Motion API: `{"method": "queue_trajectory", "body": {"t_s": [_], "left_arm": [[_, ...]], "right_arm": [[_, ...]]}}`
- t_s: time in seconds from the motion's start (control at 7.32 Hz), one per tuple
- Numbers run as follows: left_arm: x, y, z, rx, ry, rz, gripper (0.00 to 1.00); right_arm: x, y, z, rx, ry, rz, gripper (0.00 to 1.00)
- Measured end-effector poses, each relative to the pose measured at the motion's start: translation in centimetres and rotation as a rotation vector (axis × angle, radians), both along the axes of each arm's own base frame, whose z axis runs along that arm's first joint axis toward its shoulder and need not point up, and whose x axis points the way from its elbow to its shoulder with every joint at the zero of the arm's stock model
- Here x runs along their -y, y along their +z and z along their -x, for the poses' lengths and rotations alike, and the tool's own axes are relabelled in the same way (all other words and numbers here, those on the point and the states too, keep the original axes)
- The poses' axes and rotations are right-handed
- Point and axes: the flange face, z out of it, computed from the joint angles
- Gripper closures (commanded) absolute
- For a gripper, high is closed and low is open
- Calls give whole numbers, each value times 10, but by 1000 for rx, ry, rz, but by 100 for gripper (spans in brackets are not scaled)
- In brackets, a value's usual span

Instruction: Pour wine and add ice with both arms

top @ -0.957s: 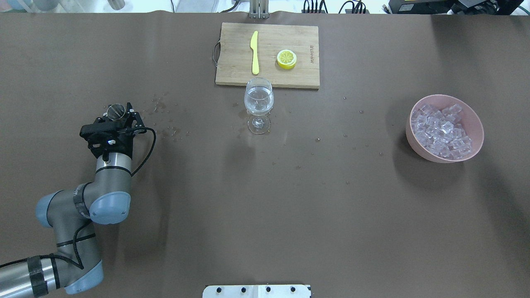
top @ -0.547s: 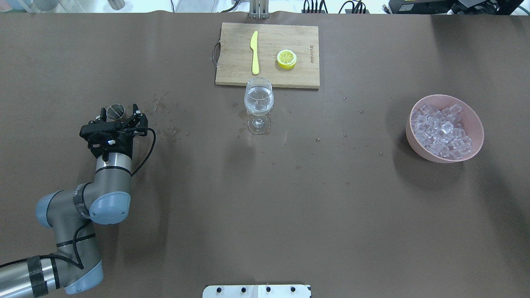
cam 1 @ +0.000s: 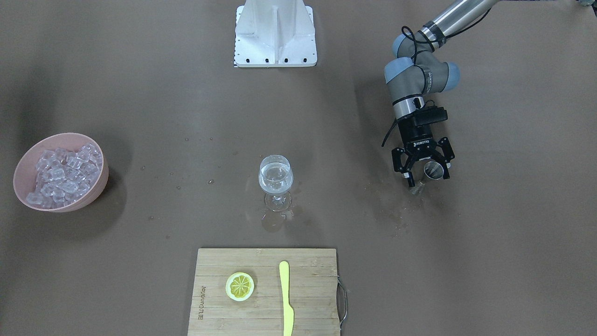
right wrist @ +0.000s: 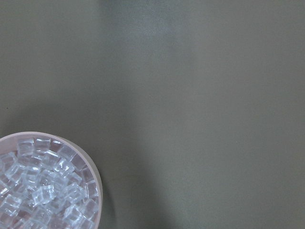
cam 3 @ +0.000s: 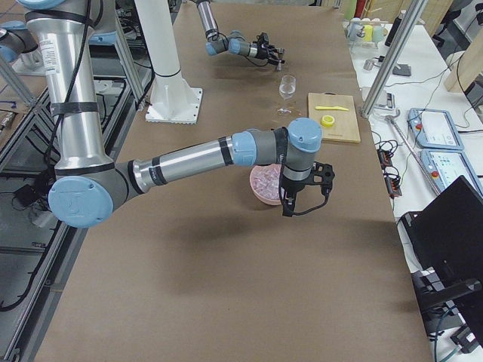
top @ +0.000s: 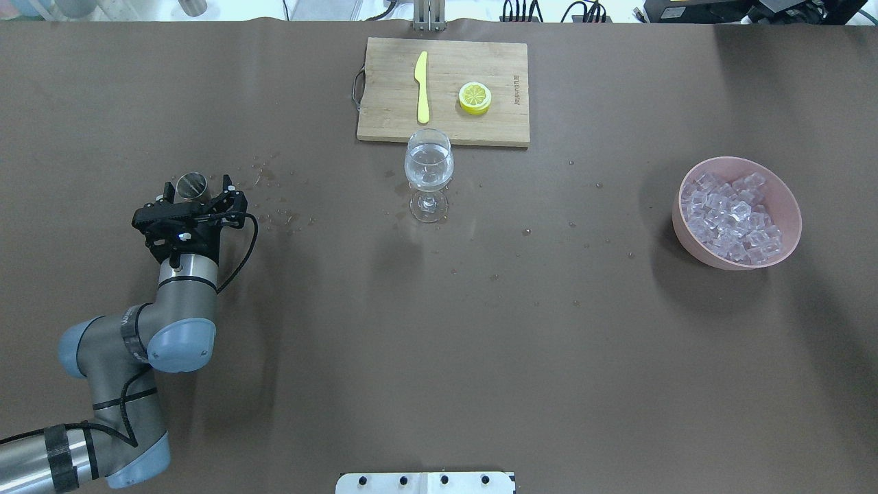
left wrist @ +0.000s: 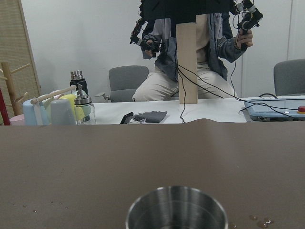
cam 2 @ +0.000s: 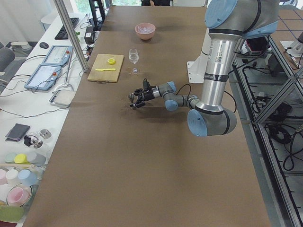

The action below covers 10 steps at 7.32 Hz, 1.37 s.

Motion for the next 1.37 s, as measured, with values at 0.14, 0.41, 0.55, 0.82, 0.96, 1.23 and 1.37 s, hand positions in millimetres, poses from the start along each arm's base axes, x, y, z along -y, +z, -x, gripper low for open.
{"method": "queue_trajectory", "body": {"t_s": [0.14, 0.41, 0.55, 0.82, 0.96, 1.23, 1.37], "left_arm": [[-7, -2, -2, -7, 13, -1, 2], [-24, 5, 7, -6, 35, 2, 2], [-36, 8, 21, -6, 49, 3, 2], [-56, 8, 34, -24, 74, 5, 2], [-63, 7, 32, -39, 86, 6, 2], [-78, -12, 28, -84, 129, 11, 2], [-84, -31, 35, -105, 155, 22, 2]], "right_arm": [[-1, 1, 0, 0, 0, 2, 0], [-1, 2, 0, 0, 0, 4, 0], [-1, 2, 0, -1, 0, 4, 0], [-1, 1, 0, -1, 0, 3, 0], [0, 1, 0, -3, 0, 2, 0], [0, 2, -1, -8, 1, 2, 0], [0, 2, -1, -9, 1, 2, 0]]}}
